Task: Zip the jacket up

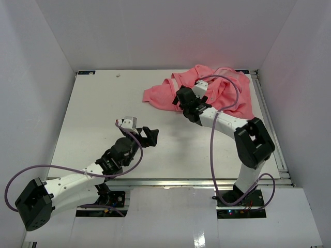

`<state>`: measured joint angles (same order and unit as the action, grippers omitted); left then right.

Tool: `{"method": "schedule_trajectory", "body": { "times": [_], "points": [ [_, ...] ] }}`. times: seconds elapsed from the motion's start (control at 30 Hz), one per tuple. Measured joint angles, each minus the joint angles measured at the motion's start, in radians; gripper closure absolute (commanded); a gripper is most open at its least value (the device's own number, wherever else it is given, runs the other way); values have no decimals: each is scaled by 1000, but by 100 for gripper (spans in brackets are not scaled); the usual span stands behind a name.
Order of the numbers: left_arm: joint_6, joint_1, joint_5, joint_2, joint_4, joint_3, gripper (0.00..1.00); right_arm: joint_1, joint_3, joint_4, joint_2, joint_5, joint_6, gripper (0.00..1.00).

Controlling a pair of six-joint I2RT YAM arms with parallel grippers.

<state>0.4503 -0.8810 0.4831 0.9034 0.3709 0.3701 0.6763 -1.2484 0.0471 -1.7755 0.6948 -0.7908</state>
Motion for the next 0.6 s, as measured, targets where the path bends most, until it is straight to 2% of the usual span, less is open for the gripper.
{"method": "schedule_trajectory", "body": {
  "times": [0.17,0.3,0.33,0.43,0.47,0.53,0.6],
  "points": [
    [15,0,-1,-25,15,-19,2,-42,-146,14,-159,-23,-27,1],
    [19,0,-10,-28,31,-33,2,-83,-230,13,-251,-41,-2,35],
    [19,0,-13,-28,33,-35,2,-92,-244,12,-269,-48,7,39],
    [19,0,-22,-21,35,-36,2,-112,-215,6,-274,-67,33,59],
    [19,0,-24,-17,34,-36,2,-115,-177,-18,-259,-78,50,61],
    [18,0,-28,-9,34,-36,2,-114,-72,-44,-206,-95,87,72],
    [19,0,-31,-7,34,-36,2,-112,29,-66,-145,-95,122,75]
  ]
}}
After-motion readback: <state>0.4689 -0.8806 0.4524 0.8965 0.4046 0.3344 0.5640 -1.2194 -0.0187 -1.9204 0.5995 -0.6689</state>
